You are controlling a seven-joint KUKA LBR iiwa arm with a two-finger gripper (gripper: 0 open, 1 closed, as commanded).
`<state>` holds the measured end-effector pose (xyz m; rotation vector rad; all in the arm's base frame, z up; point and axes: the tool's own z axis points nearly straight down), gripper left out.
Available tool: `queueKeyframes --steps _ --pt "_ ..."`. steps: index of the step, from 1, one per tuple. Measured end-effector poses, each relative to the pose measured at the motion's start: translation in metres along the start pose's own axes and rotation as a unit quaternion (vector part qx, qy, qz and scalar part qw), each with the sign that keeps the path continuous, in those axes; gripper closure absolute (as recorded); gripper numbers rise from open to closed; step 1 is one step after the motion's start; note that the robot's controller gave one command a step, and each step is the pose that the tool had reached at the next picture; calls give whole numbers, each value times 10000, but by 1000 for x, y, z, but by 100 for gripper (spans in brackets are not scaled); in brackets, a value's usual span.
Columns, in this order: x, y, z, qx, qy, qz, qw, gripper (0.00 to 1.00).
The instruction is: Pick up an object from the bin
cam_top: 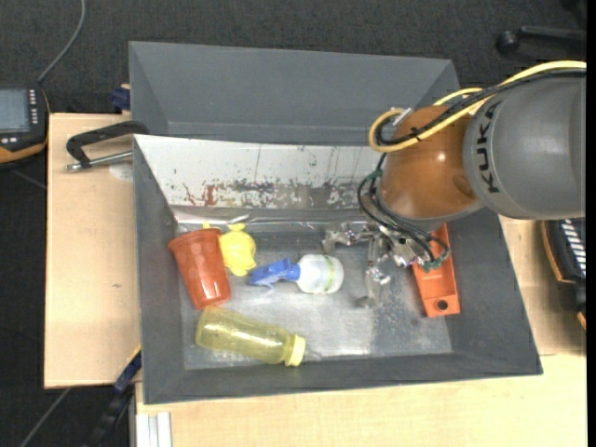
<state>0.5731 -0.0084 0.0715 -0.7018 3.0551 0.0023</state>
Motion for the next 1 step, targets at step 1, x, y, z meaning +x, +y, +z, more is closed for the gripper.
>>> queueKeyframes --steps 1 --pt "10 25 0 -1 14 974 9952 0"
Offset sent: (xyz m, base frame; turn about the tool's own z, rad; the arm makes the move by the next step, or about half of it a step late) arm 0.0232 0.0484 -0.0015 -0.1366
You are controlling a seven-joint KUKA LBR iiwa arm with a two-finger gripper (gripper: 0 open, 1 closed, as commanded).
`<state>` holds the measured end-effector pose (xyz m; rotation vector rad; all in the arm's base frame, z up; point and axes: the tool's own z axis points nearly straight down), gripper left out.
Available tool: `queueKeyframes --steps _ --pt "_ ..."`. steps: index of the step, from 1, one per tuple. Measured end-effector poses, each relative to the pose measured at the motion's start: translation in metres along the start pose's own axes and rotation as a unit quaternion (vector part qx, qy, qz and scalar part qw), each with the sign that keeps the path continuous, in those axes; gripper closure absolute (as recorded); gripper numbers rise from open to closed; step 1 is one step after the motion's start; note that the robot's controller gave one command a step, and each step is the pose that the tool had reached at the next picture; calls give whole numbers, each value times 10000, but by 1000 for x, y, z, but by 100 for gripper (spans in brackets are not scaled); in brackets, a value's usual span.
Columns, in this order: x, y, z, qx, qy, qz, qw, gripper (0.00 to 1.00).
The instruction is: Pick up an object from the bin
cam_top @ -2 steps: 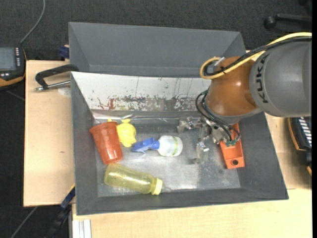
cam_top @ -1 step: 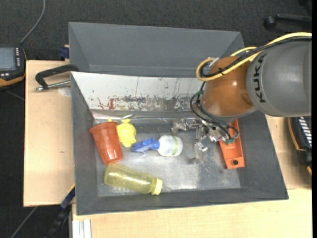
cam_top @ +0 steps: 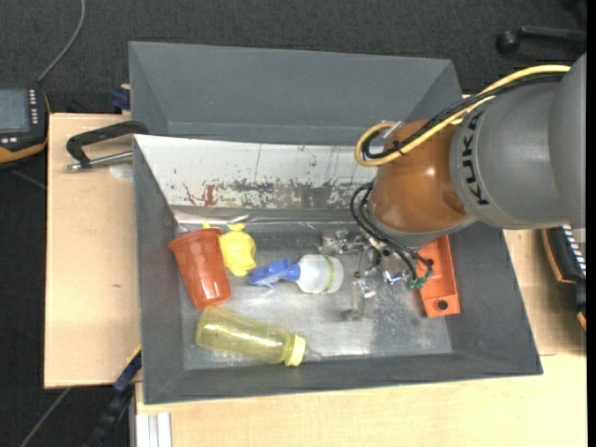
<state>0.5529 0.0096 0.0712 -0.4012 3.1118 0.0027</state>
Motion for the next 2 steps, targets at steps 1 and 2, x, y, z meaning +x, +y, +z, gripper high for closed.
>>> queueKeyframes --steps 1,2 --pt "-51 19 0 3 -48 -1644 9864 100" --pt "-51 19 0 3 -48 -1643 9864 100"
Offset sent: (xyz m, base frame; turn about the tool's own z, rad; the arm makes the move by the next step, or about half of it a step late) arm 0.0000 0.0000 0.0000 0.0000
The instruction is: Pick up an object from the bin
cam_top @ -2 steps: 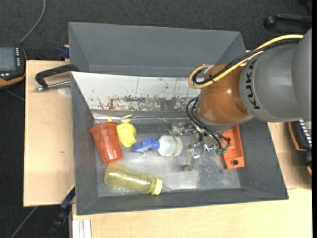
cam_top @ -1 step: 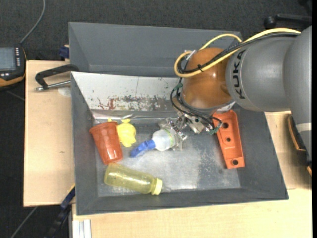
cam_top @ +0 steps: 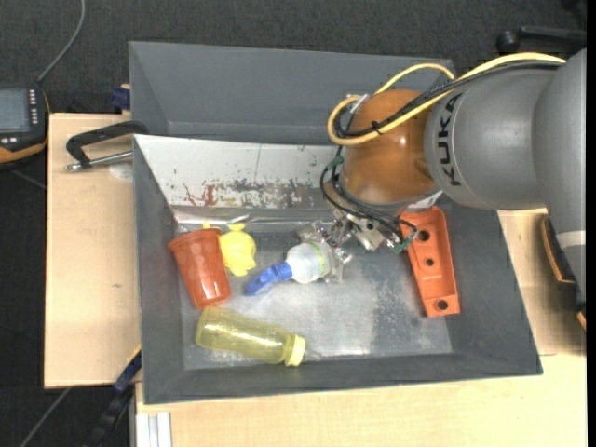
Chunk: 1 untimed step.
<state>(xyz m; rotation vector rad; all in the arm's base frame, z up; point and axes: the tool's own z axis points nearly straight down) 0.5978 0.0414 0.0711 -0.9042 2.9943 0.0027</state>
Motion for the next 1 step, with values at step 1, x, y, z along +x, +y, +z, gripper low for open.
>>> queueKeyframes --steps 1 --pt "-2 4 -99 9 -33 138 9999 100"
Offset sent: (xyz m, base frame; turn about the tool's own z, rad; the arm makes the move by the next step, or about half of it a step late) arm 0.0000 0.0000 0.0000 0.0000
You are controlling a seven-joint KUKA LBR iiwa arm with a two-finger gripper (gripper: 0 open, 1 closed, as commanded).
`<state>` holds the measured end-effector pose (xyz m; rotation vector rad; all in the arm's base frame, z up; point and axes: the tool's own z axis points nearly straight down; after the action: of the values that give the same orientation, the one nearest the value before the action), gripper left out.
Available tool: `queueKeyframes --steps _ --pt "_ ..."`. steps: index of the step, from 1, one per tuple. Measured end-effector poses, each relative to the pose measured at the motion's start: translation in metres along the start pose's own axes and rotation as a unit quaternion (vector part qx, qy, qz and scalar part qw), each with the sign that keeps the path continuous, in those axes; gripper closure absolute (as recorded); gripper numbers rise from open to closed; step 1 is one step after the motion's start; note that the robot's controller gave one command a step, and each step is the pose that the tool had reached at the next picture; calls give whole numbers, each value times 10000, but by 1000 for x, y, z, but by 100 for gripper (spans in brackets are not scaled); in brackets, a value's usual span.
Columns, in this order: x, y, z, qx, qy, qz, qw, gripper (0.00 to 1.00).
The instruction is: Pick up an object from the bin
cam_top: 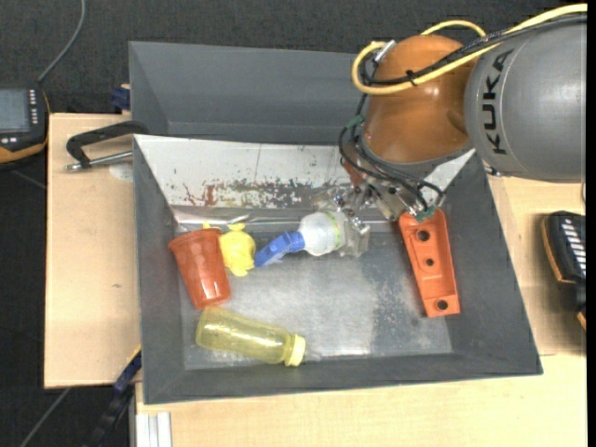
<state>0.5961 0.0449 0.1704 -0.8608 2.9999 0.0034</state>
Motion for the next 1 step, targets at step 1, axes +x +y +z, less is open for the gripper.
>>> queueKeyframes --steps 1 --pt "0 0 0 0 0 0 10000 100"
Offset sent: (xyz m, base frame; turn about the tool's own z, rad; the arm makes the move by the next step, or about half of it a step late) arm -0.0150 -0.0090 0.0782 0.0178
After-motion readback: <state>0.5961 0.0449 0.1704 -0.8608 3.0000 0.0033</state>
